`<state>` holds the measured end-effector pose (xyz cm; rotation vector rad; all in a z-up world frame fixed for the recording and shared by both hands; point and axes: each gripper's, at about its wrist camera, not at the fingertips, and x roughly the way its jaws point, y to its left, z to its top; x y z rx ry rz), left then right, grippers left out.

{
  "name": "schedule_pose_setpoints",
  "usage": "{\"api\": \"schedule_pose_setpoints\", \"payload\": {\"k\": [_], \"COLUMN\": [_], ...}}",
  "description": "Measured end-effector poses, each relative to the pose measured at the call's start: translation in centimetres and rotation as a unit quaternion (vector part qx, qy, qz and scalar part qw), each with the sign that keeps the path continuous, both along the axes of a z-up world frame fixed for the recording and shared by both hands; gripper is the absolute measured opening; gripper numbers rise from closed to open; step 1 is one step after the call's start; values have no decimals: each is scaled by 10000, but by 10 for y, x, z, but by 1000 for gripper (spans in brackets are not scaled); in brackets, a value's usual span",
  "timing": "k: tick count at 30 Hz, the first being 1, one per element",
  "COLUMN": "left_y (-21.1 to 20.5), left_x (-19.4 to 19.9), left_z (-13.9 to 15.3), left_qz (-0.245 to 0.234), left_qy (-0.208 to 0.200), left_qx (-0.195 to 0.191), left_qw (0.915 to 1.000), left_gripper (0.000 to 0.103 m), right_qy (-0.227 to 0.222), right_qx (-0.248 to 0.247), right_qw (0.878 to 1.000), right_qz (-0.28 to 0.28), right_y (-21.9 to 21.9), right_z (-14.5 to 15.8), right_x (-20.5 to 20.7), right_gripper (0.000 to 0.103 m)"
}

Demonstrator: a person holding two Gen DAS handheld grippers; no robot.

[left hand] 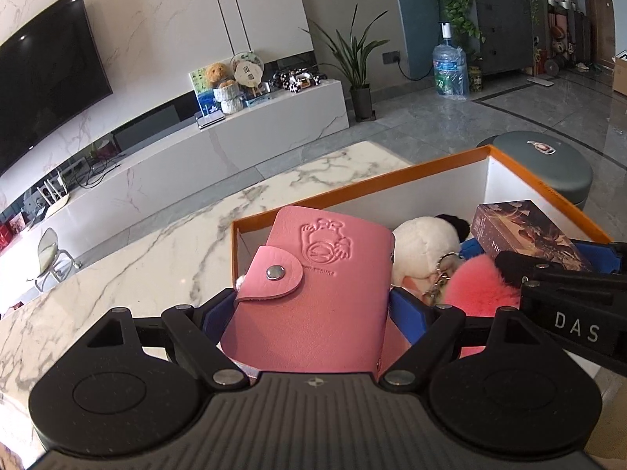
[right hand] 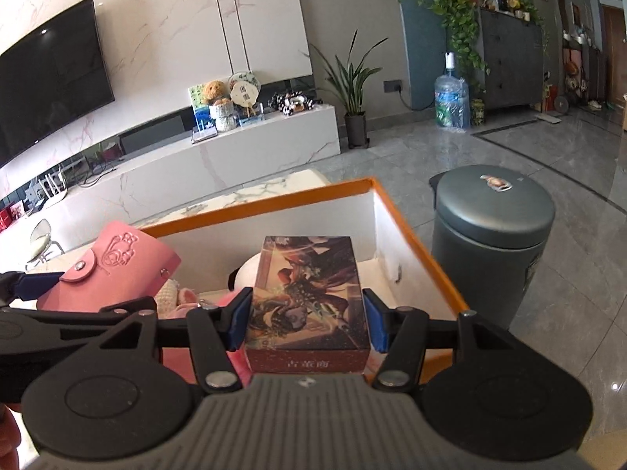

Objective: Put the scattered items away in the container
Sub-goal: 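Carry the pink wallet with the left tool while the right tool carries the card deck to the box, then lower the wallet into the box with the left tool while the right tool lowers the card deck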

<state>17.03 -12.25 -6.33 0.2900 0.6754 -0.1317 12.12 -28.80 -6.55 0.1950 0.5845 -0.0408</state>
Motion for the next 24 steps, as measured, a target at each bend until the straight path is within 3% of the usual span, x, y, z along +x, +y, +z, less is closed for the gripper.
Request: {"api": "schedule_pose_setpoints", "payload": {"k": [5, 15, 24], "left_y": [9, 9, 13], "left_x": [12, 17, 15], "left_z": [-12, -20, -17], "left_qz": [111, -18, -124], "left_qy": [100, -155, -207], "left_qx": [33, 378, 356], "left_qw": [9999, 9992, 9991], "left_gripper": [98, 99, 100], "right_qy": [90, 200, 361], "right_qx": [-68, -441, -406], "right_qw": [9999, 9988, 9985], "right_qz": [99, 15, -113], "right_y": [11, 30, 32], "right_z": [-10, -17, -18], "right_x": [17, 38, 40], "right_gripper": [60, 60, 61]}}
